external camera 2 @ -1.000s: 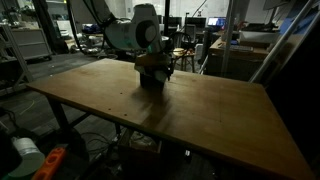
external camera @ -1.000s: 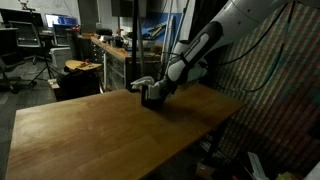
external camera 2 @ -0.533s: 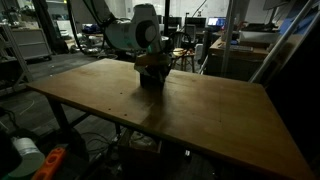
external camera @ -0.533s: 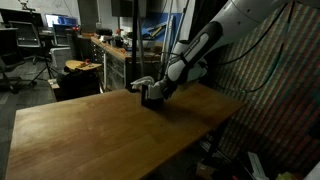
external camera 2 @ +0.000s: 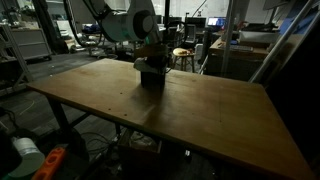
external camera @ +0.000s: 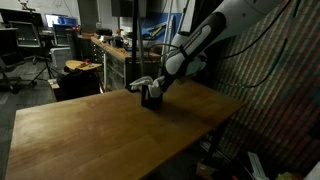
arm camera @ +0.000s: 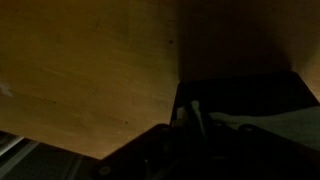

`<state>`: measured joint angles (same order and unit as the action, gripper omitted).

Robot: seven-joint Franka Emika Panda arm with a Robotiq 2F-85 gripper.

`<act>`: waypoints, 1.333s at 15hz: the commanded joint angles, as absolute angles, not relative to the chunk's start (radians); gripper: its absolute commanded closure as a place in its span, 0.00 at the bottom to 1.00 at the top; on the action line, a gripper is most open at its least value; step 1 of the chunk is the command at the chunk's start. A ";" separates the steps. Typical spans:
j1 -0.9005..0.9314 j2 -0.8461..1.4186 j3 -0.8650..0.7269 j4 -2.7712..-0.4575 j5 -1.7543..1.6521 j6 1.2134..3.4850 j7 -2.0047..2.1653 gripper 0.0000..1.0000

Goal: Put the white towel in the black box

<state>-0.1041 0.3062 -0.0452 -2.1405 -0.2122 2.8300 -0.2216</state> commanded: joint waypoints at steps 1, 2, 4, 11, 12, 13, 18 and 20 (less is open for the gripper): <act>-0.069 0.243 -0.061 -2.138 -0.247 2.804 -0.217 0.94; -0.064 0.234 -0.060 -2.137 -0.253 2.801 -0.216 0.93; -0.056 0.220 -0.060 -2.137 -0.264 2.791 -0.214 0.94; -0.043 0.189 -0.049 -2.141 -0.276 2.773 -0.220 0.94; -0.038 0.186 -0.050 -2.142 -0.282 2.773 -0.215 0.94; -0.034 0.182 -0.050 -2.141 -0.285 2.770 -0.214 0.93; -0.013 0.154 -0.046 -2.138 -0.303 2.765 -0.210 0.94; -0.004 0.144 -0.045 -2.139 -0.316 2.764 -0.205 0.94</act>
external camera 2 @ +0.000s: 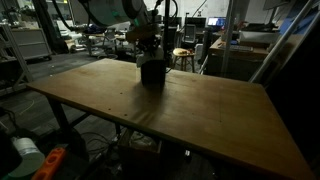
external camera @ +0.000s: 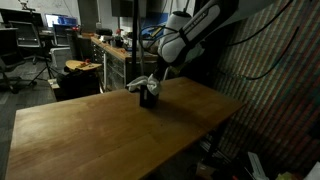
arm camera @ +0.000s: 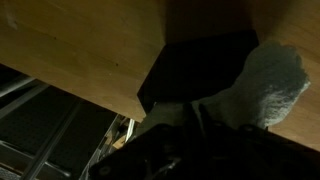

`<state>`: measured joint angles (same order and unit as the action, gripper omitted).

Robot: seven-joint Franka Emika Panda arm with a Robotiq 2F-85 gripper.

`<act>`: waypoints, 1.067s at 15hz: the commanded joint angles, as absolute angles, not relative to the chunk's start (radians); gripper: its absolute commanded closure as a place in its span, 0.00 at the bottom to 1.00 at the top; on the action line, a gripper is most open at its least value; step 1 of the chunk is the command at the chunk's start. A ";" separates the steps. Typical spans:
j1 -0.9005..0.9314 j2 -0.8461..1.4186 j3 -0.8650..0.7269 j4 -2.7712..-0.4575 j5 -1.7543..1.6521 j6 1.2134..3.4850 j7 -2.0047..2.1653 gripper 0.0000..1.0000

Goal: Put the white towel in the black box

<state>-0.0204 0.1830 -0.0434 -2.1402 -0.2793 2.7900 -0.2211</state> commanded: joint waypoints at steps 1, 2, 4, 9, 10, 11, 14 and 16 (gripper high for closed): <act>-0.002 0.140 -0.042 -2.138 -0.318 2.760 -0.209 0.94; 0.001 0.139 -0.039 -2.139 -0.319 2.760 -0.210 0.94; 0.007 0.145 -0.031 -2.136 -0.315 2.755 -0.215 0.94; 0.021 0.208 0.012 -2.110 -0.282 2.765 -0.236 0.94; 0.025 0.223 0.018 -2.100 -0.280 2.763 -0.235 0.94; 0.029 0.237 0.021 -2.090 -0.286 2.762 -0.230 0.94; 0.031 0.271 0.026 -2.061 -0.286 2.757 -0.235 0.94; 0.026 0.285 0.027 -2.046 -0.280 2.754 -0.242 0.94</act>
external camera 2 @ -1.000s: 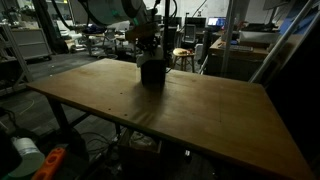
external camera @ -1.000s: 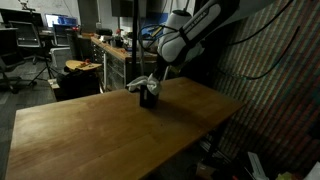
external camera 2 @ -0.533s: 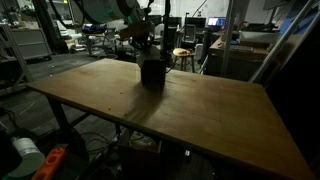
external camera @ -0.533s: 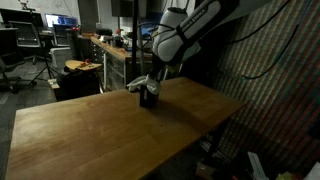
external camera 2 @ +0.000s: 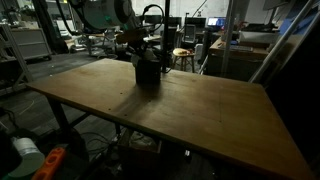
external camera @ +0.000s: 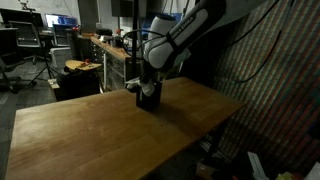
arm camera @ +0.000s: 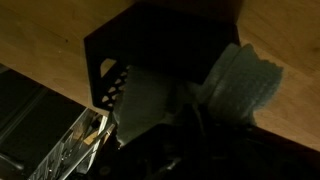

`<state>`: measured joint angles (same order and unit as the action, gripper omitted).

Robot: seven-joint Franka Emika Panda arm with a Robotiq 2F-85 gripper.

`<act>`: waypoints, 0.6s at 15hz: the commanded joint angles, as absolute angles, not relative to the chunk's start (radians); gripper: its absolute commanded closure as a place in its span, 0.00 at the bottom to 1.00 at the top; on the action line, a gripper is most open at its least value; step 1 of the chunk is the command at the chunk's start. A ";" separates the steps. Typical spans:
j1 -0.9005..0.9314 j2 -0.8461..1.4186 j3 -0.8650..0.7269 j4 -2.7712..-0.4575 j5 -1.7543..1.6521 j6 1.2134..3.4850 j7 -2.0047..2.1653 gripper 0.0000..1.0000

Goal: Put the white towel in the black box

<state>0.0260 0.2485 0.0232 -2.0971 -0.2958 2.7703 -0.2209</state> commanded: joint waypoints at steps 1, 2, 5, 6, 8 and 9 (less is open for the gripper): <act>0.023 0.289 0.027 -2.042 -0.277 2.755 -0.245 0.94; 0.020 0.293 0.027 -2.039 -0.275 2.756 -0.248 0.94; 0.012 0.305 0.020 -2.021 -0.274 2.745 -0.254 0.94; 0.008 0.320 0.015 -2.010 -0.278 2.740 -0.256 0.94; 0.002 0.341 0.008 -1.995 -0.284 2.730 -0.260 0.94; -0.004 0.349 0.009 -1.989 -0.277 2.723 -0.270 0.94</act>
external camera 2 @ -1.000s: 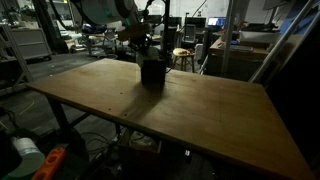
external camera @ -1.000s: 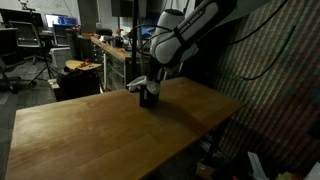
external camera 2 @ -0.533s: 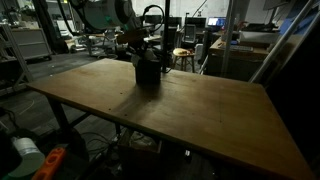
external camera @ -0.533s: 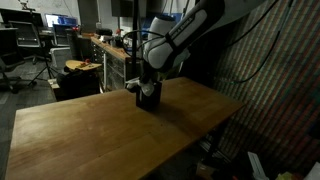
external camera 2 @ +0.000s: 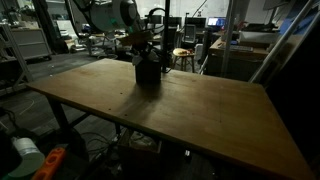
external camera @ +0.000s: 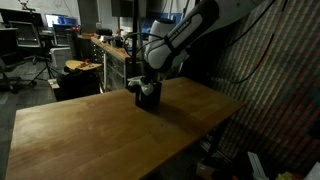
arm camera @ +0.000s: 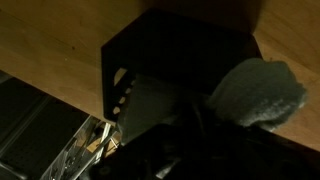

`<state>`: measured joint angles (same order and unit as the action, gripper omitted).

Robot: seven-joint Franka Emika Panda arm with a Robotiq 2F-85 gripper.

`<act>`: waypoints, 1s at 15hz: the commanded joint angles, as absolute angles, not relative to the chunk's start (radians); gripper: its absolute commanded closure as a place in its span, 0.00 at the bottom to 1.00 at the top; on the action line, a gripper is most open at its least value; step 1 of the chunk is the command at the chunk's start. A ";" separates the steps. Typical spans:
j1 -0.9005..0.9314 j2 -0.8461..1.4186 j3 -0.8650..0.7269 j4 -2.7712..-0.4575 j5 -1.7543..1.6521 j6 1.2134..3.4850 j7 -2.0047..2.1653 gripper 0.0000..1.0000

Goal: Put the white towel in the black box

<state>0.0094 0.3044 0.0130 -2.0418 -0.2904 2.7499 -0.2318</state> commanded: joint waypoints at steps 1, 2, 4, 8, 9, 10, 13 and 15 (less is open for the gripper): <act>-0.009 0.359 0.009 -1.982 -0.273 2.720 -0.275 0.94; -0.014 0.368 0.011 -1.974 -0.269 2.717 -0.280 0.94; -0.021 0.381 0.010 -1.960 -0.268 2.705 -0.285 0.94; -0.027 0.405 0.007 -1.948 -0.274 2.681 -0.289 0.94; -0.026 0.411 0.006 -1.947 -0.276 2.674 -0.288 0.94; -0.023 0.420 0.003 -1.944 -0.281 2.666 -0.283 0.94; -0.016 0.438 0.000 -1.937 -0.289 2.649 -0.278 0.94; -0.011 0.437 0.000 -1.933 -0.292 2.646 -0.273 0.94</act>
